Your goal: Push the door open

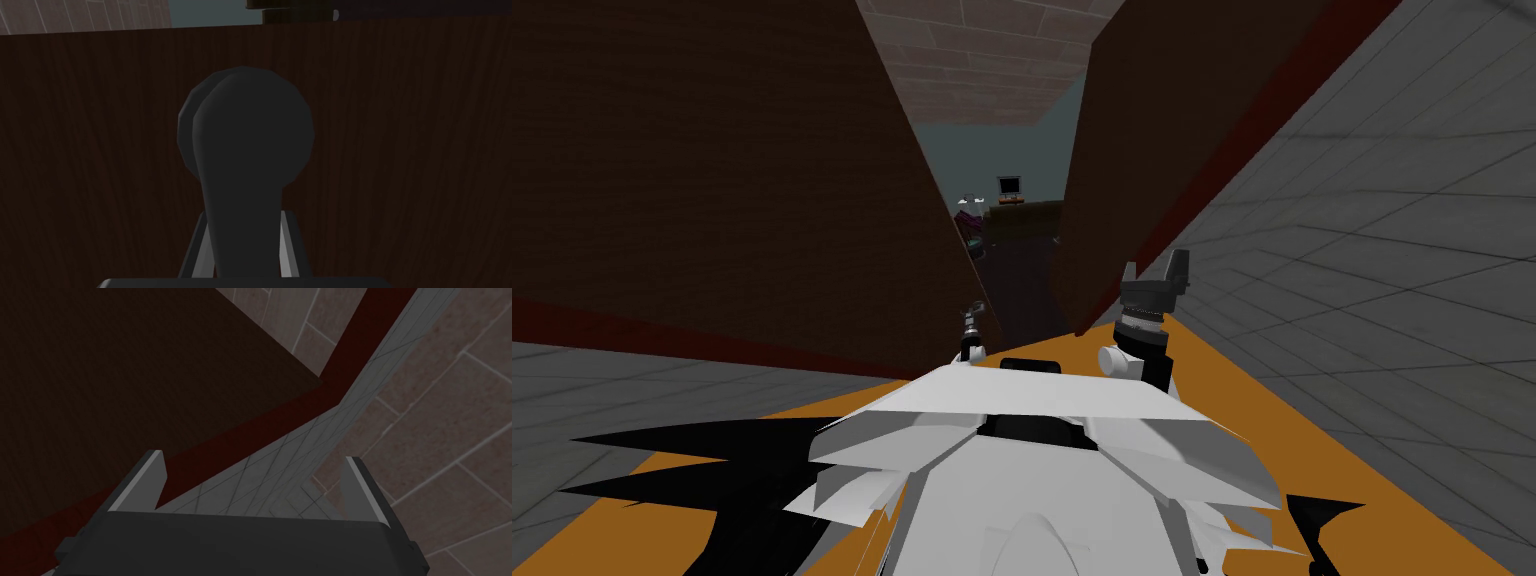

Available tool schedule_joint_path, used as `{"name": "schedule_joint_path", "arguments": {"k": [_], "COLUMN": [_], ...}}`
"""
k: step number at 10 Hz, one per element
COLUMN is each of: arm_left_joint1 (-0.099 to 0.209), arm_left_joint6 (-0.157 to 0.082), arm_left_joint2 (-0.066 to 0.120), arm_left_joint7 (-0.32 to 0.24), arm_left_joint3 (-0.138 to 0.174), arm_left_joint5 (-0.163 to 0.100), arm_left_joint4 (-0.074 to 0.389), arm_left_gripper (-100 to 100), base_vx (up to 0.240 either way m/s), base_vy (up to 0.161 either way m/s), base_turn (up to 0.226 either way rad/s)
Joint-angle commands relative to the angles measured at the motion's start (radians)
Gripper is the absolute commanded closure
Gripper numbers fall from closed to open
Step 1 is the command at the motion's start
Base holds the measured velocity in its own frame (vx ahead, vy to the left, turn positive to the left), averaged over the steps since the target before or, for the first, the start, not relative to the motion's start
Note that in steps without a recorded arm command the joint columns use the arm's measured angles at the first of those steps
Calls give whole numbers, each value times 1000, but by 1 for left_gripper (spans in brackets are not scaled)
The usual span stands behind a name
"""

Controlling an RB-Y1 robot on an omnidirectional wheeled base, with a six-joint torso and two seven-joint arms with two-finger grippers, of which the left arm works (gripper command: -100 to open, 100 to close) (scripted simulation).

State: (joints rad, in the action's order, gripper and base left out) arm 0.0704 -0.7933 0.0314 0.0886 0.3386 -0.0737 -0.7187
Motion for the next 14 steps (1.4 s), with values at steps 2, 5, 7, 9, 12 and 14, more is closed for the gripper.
{"name": "schedule_joint_path", "arguments": {"k": [2, 5, 7, 9, 12, 14], "arm_left_joint1": [2, 18, 29, 41, 56, 68], "arm_left_joint6": [2, -2, -6, -9, -13, -16], "arm_left_joint2": [22, 41, 52, 62, 72, 79], "arm_left_joint7": [-9, -18, -25, -32, -41, -48], "arm_left_joint3": [1, 1, 1, 2, 2, 2], "arm_left_joint5": [-3, -8, -11, -15, -20, -23], "arm_left_joint4": [-10, 16, 36, 56, 81, 101], "arm_left_gripper": [100, 100, 100, 100, 100, 100], "base_vx": [203, 198, 201, 228, 168, 164], "base_vy": [-3, -18, -32, -29, -49, -44], "base_turn": [135, 176, 213, 190, 183, 196]}}
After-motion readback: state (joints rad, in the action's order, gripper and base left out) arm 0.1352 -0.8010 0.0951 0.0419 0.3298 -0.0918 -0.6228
